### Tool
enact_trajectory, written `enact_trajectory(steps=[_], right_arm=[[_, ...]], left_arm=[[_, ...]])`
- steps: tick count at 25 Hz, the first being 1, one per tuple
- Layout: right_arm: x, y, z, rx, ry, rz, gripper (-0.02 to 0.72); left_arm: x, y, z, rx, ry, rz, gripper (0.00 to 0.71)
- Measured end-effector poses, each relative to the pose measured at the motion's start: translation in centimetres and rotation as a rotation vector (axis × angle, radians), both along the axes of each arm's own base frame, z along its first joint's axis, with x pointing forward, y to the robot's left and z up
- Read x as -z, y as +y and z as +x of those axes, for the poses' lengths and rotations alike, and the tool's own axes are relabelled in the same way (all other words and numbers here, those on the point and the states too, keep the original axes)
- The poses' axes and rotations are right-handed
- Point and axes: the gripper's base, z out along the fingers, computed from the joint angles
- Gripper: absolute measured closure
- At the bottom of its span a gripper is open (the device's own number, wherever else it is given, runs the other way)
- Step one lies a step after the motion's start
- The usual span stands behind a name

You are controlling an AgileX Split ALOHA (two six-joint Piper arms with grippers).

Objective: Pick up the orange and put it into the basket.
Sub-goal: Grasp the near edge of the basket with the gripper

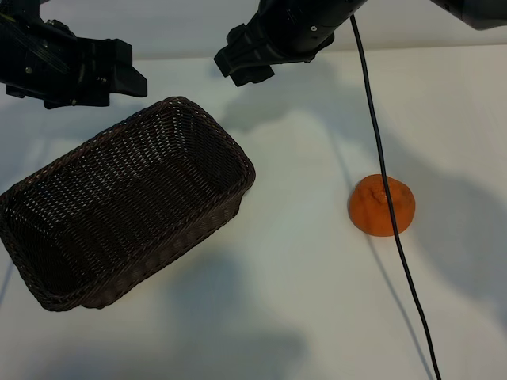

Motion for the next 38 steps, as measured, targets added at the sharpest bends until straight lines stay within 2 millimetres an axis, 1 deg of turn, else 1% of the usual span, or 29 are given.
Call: enact_trajectory(steps=[10,16,18,21,23,27,32,36,38], right_arm=[[0.2,0.0,-0.5,-0.010,0.061,-0.004,0.108],[0.2,0.1,-0.6,-0.011,0.070,0.007,0.108],[0.2,0.1,-0.6,-0.012,0.072,0.006,0.108],[0.3,0.1,-0.6,-0.013,0.077,0.001,0.108],[0.3,0.0,-0.6,-0.014,0.076,-0.013,0.108],[0.4,-0.2,-0.6,-0.015,0.078,-0.032,0.108],[0.5,-0.3,-0.7,-0.017,0.085,-0.045,0.108],[0.5,-0.3,-0.7,-0.017,0.083,-0.050,0.108],[0.5,-0.3,-0.7,-0.017,0.084,-0.051,0.108]], left_arm=[[0.1,0.1,-0.1,0.018,0.003,0.031,0.122],[0.7,0.5,-0.9,0.035,0.099,0.095,0.122],[0.6,0.9,-1.3,0.016,0.130,0.123,0.122],[-0.4,1.4,-2.1,-0.023,0.125,0.156,0.122],[-1.3,1.6,-3.2,-0.052,0.108,0.161,0.122],[-2.2,2.0,-6.0,-0.090,0.091,0.154,0.122],[-2.4,2.4,-9.8,-0.157,0.082,0.123,0.122],[-2.4,3.2,-12.7,-0.239,0.068,0.142,0.122],[-2.8,3.7,-14.2,-0.298,0.042,0.143,0.122]])
